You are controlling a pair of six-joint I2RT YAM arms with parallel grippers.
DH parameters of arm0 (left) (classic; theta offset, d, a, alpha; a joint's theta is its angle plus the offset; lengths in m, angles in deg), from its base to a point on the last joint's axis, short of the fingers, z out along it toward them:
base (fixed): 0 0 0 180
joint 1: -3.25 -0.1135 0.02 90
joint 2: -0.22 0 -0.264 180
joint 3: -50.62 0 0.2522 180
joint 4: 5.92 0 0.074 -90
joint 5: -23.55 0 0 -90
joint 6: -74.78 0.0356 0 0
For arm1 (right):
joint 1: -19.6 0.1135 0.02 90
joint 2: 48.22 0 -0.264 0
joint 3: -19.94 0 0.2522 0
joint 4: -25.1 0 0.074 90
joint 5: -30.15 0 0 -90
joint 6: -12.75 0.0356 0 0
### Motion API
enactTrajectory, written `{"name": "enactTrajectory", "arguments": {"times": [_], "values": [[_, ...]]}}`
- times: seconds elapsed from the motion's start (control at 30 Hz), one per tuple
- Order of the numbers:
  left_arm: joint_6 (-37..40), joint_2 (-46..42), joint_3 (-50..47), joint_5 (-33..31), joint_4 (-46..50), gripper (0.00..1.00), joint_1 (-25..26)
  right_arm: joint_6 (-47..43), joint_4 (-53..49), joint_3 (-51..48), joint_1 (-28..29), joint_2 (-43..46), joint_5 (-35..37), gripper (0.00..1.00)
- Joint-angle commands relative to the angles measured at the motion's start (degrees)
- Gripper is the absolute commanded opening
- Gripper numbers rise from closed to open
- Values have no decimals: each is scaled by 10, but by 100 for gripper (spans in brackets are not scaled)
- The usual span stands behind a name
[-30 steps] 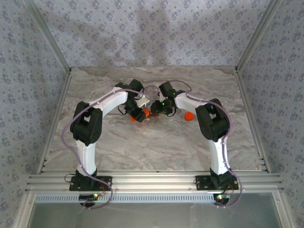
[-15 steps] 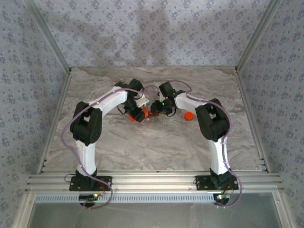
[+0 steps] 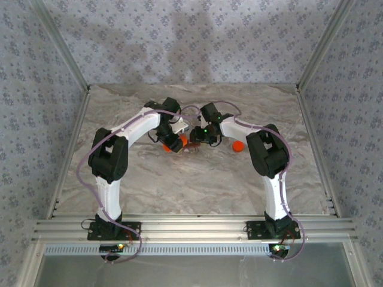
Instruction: Sort the pills into containers
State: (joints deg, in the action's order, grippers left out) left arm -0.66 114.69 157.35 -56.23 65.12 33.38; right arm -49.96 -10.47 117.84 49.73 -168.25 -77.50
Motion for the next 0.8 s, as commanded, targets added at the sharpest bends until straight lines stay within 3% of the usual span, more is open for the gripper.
{"name": "enactTrajectory", "arguments": {"times": [0.0, 0.53, 0.77], "values": [[10, 1, 17, 6, 21, 0, 2, 1, -22, 5, 6, -24, 9, 49], [15, 29, 32, 8, 39, 0, 5, 1, -24, 5, 7, -24, 8, 49], [22, 37, 53, -18, 56, 0, 13, 1, -23, 4, 7, -24, 8, 49]]}}
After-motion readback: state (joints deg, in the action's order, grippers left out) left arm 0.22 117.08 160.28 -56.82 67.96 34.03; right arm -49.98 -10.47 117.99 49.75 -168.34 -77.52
